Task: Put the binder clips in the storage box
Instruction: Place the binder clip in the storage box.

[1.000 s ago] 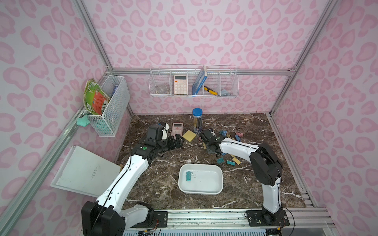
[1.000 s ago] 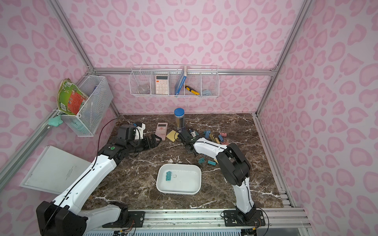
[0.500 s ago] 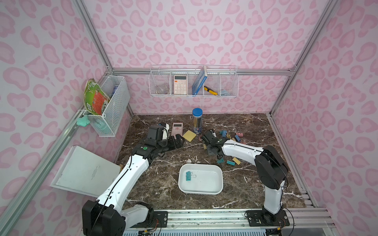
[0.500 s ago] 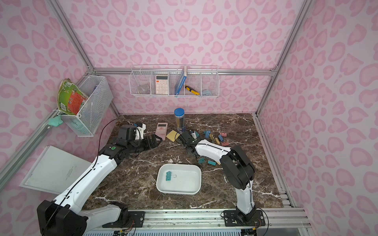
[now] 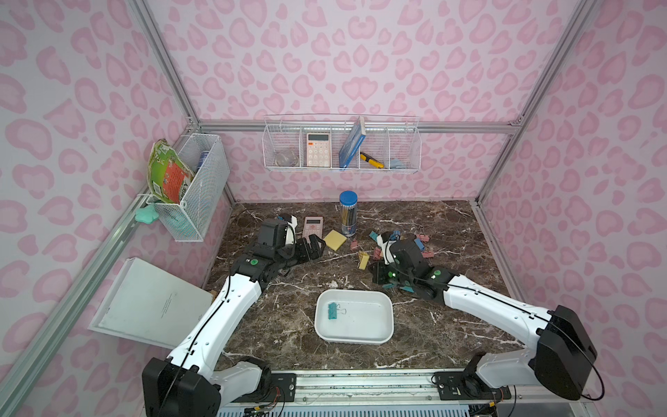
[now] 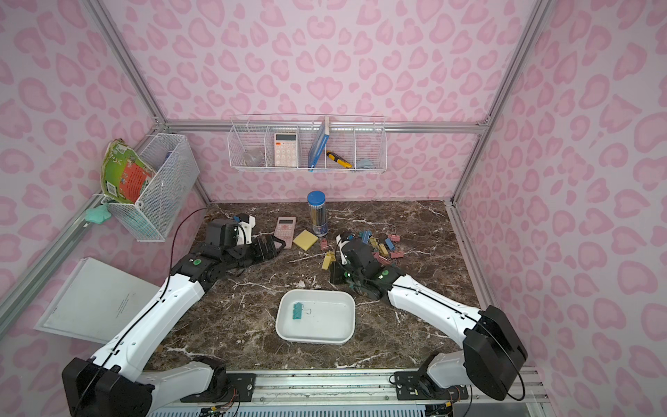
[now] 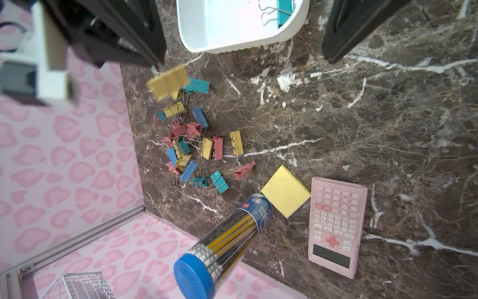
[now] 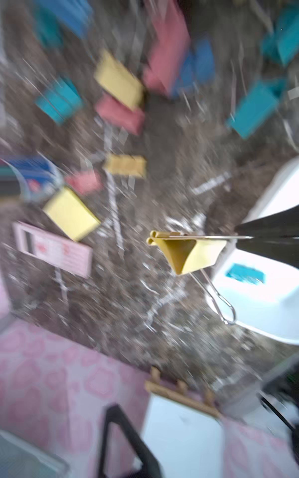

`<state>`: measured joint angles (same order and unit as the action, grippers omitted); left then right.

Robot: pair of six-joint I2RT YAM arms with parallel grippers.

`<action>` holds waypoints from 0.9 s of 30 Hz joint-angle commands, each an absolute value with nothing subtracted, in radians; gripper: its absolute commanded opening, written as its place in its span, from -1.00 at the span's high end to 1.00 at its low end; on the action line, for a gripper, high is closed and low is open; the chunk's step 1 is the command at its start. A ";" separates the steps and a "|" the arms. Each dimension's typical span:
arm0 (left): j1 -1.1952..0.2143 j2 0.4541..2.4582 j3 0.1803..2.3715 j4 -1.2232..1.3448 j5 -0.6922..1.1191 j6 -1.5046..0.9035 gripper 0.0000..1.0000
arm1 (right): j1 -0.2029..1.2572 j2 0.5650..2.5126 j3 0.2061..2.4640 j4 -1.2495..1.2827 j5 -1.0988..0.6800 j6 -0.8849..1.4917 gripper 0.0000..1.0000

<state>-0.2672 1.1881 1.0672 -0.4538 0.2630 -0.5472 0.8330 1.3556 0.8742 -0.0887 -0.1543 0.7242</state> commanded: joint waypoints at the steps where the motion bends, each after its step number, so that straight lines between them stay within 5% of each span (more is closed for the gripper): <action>1: -0.262 1.172 1.064 -0.445 0.235 -0.552 -0.99 | 0.916 1.335 0.764 0.249 -0.476 0.958 1.00; 20: -0.260 1.192 1.064 -0.478 0.219 -0.529 -0.98 | 1.009 1.710 0.949 0.108 -0.391 0.838 1.00; 27: -0.260 1.229 1.087 -0.476 0.236 -0.526 -0.98 | 1.006 1.721 0.968 0.066 -0.340 0.823 0.66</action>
<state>-0.2604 1.2224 1.0725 -0.4759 0.2256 -0.5465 1.0035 1.7420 0.9623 0.0757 -0.3840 0.8429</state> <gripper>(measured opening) 0.993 0.143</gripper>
